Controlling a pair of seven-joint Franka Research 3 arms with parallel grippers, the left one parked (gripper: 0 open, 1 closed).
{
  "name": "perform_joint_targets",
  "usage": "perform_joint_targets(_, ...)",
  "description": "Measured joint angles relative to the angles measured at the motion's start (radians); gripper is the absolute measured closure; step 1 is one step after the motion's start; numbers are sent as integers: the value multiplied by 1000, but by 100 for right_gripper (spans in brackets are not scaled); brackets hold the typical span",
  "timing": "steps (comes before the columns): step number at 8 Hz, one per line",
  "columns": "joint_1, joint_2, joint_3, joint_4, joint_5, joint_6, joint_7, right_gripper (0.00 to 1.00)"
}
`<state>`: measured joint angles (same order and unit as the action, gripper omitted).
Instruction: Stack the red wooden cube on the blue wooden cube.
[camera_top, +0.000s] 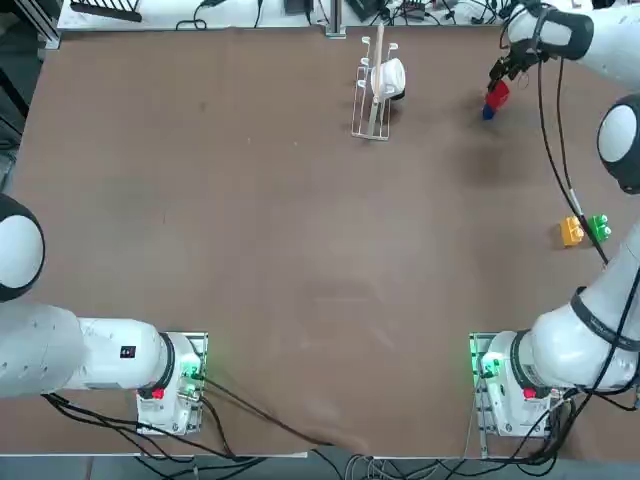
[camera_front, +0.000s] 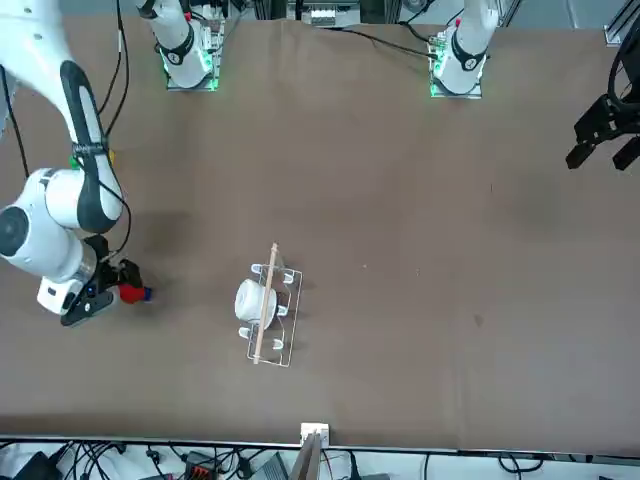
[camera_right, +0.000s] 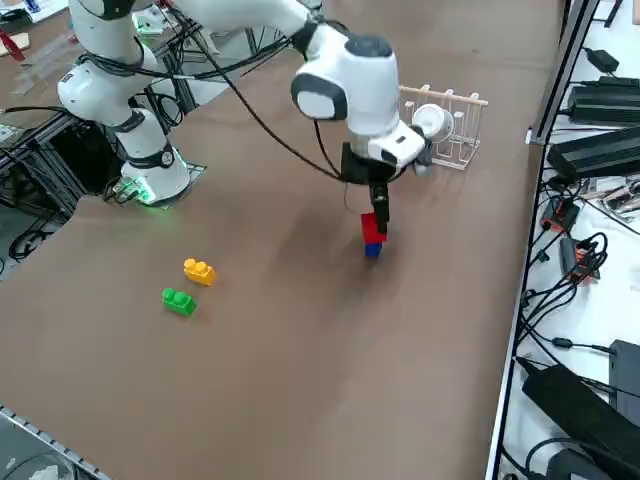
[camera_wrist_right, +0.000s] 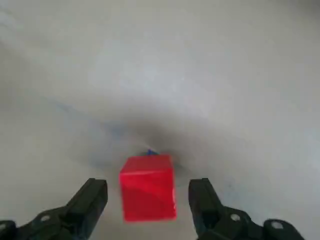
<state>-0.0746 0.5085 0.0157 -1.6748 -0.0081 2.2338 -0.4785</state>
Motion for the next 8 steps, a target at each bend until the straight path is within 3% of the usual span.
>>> perform_joint_targets(5, 65, -215, 6, 18, 2, -243, 124, 1)
perform_joint_targets(8, 113, -282, 7, 151, 2, -500, 359, 1)
